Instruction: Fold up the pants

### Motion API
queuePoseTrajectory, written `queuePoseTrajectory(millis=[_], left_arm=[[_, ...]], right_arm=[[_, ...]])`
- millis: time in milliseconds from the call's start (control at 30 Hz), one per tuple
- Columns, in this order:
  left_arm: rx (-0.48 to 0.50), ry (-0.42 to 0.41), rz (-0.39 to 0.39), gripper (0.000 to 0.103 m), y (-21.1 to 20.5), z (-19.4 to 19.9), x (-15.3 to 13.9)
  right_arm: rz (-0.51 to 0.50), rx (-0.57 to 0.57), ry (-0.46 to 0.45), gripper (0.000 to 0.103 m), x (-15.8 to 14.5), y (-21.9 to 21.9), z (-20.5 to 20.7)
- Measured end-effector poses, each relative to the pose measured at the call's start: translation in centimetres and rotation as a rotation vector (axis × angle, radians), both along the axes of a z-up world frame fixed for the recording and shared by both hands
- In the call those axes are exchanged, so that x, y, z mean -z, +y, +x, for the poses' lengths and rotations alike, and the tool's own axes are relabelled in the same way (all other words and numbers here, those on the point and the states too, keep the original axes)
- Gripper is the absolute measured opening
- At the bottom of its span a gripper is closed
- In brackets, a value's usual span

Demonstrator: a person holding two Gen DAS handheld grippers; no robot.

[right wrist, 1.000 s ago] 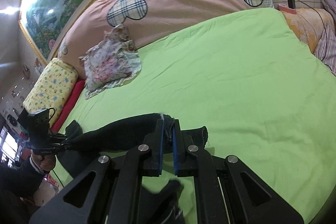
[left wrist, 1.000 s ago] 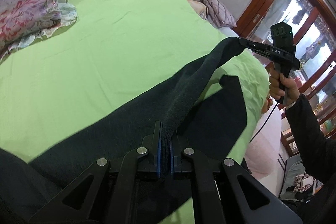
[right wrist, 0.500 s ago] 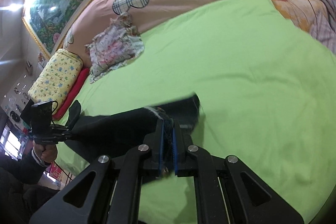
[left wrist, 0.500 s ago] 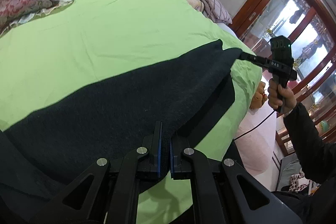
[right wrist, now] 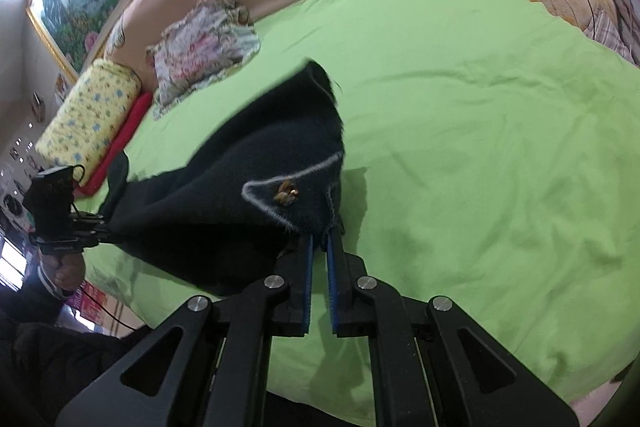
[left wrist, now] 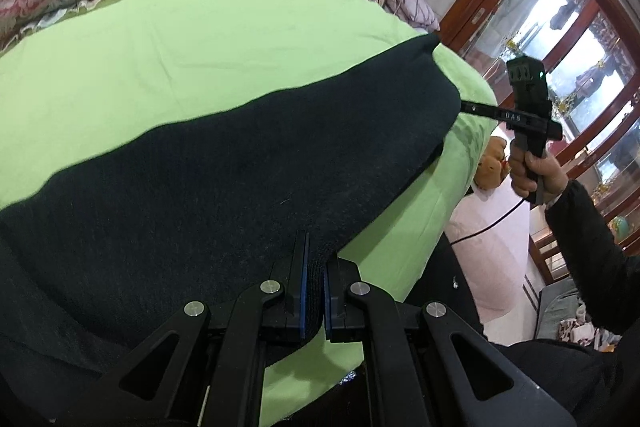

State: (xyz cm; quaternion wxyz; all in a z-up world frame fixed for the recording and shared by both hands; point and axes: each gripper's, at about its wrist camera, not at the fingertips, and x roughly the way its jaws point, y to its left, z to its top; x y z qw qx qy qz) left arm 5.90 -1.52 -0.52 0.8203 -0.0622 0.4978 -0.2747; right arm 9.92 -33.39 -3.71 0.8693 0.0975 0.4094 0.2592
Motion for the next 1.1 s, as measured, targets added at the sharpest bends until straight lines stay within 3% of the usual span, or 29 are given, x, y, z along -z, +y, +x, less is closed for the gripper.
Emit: queuePoseTrajectory(millis=[333,500,567,600,667,700,733,800,867,1100], left_arm=[[-0.014,0.026,-0.001,0.006,-0.4,0.4,2.0],[-0.013,0.023,-0.012,0.011,-0.2,0.3,2.2],[-0.017,0.018,-0.012,0.017,0.1,0.4,2.2],[-0.024,0.017,-0.017,0.021,0.2,0.3,2.2],[-0.036,0.009,-0.023,0.041,0.7,0.2,1.9],[-0.045,0.000,-0.022,0.046,0.8,0.0,1.7],[-0.053,-0.014,-0.025,0.051,1.1,-0.2,1.4],[-0.061,-0.034,-0.040,0.053,1.8,-0.6,0.8],[-0.090,-0.052,-0.045,0.059,2.8,-0.9,0.3],[-0.262,-0.080,-0.086,0.059,9.0,-1.1,-1.2]], right_arm=[[-0.024,0.044,0.020,0.007,0.3,-0.3,0.1],[-0.039,0.038,0.032,0.007,0.2,-0.1,-0.5],[-0.036,0.041,0.042,0.007,0.2,-0.1,-0.5],[-0.036,0.057,0.047,0.010,0.1,-0.2,-0.6],[-0.021,0.090,0.052,0.018,-0.4,-0.4,-0.8],[-0.010,0.104,0.044,0.033,-0.7,-0.6,-1.1],[0.006,0.120,0.028,0.058,-1.2,-0.8,-1.5],[0.036,0.141,-0.026,0.074,-2.6,-0.8,-2.6],[0.056,0.135,-0.078,0.074,-4.0,-0.1,-3.6],[0.095,0.007,-0.122,0.074,-5.9,6.4,-3.9]])
